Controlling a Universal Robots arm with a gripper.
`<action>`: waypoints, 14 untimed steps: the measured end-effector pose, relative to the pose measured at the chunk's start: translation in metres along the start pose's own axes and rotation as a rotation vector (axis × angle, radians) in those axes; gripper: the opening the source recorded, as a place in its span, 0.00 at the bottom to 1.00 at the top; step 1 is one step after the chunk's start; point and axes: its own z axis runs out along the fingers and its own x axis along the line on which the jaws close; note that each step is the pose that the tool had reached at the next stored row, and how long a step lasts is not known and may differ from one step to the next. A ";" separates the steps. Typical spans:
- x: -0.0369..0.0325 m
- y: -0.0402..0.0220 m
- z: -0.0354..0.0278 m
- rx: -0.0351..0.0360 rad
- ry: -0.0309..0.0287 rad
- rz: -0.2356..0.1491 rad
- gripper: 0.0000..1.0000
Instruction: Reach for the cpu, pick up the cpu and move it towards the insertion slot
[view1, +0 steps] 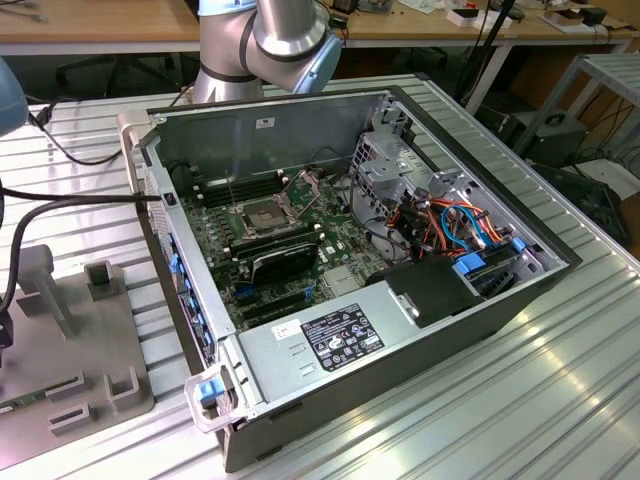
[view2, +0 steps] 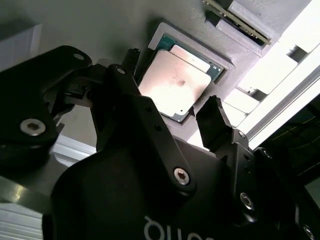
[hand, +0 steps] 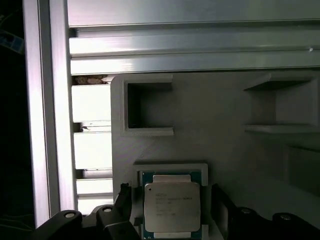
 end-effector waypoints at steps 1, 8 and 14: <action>0.0002 -0.0001 0.0011 0.0000 0.0000 0.000 0.74; 0.0001 -0.0002 0.0014 -0.0001 -0.0001 0.000 0.58; 0.0001 -0.0002 -0.0031 0.0000 0.0000 0.000 0.55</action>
